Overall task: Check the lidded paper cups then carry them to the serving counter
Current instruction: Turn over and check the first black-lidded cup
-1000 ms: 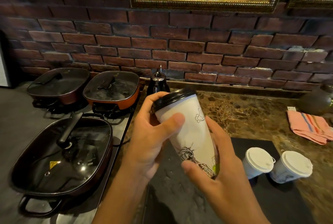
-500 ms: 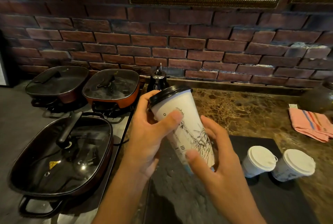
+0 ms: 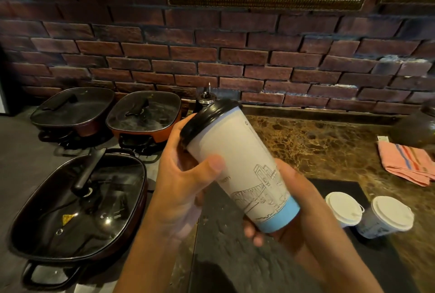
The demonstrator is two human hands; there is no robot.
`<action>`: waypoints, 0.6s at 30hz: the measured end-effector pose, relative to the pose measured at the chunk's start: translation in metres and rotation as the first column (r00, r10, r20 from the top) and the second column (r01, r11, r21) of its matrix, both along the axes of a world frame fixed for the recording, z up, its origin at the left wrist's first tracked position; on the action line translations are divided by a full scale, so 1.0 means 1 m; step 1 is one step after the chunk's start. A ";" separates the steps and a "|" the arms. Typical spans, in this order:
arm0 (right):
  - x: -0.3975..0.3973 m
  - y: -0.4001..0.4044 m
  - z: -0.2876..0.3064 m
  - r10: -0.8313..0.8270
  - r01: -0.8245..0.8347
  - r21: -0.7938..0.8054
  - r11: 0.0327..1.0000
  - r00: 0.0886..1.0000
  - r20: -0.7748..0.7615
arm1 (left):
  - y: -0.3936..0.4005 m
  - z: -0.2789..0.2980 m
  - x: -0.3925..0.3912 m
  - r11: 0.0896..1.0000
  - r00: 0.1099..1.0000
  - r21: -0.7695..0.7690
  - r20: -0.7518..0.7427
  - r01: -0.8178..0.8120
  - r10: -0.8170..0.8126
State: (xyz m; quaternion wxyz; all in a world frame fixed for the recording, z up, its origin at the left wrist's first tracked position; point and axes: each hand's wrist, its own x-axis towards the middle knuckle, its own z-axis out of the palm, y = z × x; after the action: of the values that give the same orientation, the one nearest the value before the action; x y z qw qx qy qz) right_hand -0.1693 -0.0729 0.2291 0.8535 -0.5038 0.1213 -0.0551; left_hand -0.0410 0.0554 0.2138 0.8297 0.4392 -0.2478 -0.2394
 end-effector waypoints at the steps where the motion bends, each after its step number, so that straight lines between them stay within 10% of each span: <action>1: 0.001 0.003 -0.002 -0.074 0.071 -0.209 0.975 0.997 -0.005 | 0.000 0.001 -0.001 0.999 0.999 0.018 -0.002 -0.034 0.034; 3: 0.004 0.010 -0.005 -0.206 0.202 -0.636 0.744 0.976 0.069 | 0.000 0.003 -0.001 0.992 0.994 0.066 0.002 -0.109 0.109; 6: 0.003 0.015 -0.008 -0.246 0.262 -0.744 0.615 0.960 0.134 | -0.001 0.005 -0.001 0.987 0.991 0.084 0.006 -0.134 0.134; 10: 0.005 0.016 -0.002 -0.061 0.069 -0.162 0.984 0.997 0.051 | -0.002 0.007 0.000 1.000 0.998 -0.025 -0.063 -0.016 0.014; 14: 0.010 0.017 -0.005 0.088 -0.089 0.230 0.969 0.996 0.015 | -0.005 0.005 0.000 1.000 0.997 -0.030 -0.076 0.004 -0.007; 18: 0.013 0.012 -0.003 -0.177 0.163 -0.478 0.863 0.984 0.017 | -0.006 0.004 0.001 0.994 0.993 0.039 -0.046 -0.105 0.107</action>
State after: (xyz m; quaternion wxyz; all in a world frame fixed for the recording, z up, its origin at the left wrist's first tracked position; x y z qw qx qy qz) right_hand -0.1565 -0.0608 0.2266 0.6929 -0.6867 0.1594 -0.1514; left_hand -0.0396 0.0495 0.2183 0.8388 0.4610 -0.1998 -0.2098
